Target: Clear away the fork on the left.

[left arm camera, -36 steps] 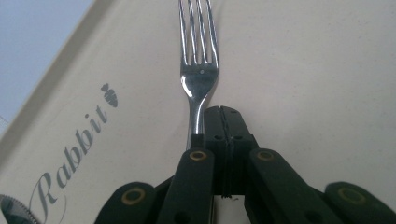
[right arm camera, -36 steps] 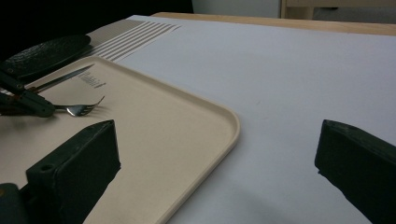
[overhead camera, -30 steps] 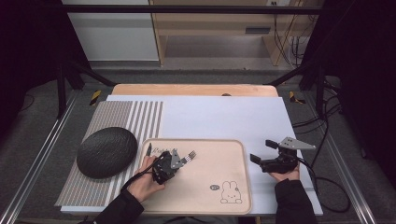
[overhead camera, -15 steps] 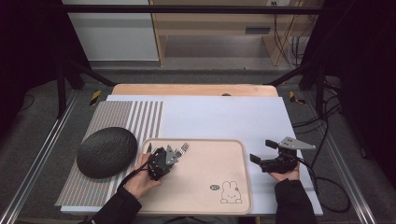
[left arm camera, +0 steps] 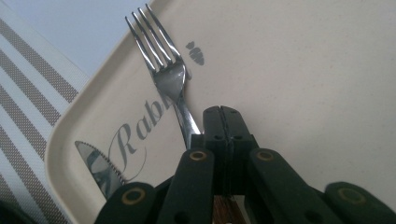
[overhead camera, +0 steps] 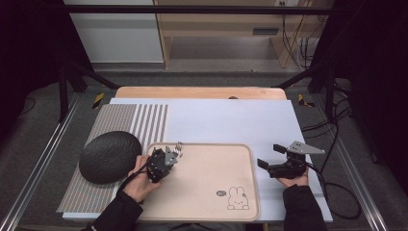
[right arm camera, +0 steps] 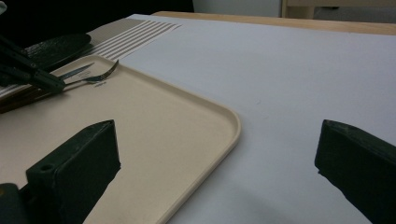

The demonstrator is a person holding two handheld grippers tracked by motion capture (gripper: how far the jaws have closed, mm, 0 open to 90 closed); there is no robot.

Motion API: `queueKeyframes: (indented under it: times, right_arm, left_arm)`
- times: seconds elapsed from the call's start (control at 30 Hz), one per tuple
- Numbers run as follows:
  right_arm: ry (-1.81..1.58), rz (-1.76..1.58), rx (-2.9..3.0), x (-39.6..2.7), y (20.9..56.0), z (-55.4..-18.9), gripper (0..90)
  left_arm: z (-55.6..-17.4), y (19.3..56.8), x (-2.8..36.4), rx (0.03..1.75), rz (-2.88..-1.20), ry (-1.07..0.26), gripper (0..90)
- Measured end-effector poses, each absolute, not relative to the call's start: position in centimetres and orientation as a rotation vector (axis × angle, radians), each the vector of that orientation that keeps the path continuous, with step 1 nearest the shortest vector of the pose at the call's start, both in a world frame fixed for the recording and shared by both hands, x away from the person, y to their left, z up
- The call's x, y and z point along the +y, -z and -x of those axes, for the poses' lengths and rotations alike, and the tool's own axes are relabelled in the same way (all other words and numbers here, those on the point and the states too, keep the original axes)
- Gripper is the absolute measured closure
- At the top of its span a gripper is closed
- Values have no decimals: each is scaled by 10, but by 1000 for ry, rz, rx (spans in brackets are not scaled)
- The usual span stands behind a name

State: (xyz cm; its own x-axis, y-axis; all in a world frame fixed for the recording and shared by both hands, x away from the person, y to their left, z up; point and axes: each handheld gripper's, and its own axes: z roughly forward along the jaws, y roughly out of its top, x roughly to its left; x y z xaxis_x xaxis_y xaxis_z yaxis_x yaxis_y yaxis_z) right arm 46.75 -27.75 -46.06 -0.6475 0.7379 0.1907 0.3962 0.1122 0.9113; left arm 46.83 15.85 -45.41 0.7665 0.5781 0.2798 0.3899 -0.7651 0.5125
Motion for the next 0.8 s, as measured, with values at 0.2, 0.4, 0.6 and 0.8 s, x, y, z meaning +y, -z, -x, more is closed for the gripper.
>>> queueKeyframes:
  times: [0.2, 0.4, 0.6, 0.8]
  right_arm:
    - [-1547, -1112, 2084, -278, 461, -468, 2]
    - [-1550, -1111, 2082, -278, 460, -467, 2]
    - [-1552, -1111, 2081, -278, 460, -467, 2]
    - [-1550, -1111, 2082, -278, 460, -467, 2]
  left_arm:
    - [-468, 455, 164, 753, -2528, -587, 900]
    - [-466, 455, 171, 775, -2526, -588, 900]
    - [-462, 456, 179, 795, -2525, -582, 900]
    - [-461, 457, 183, 806, -2517, -577, 900]
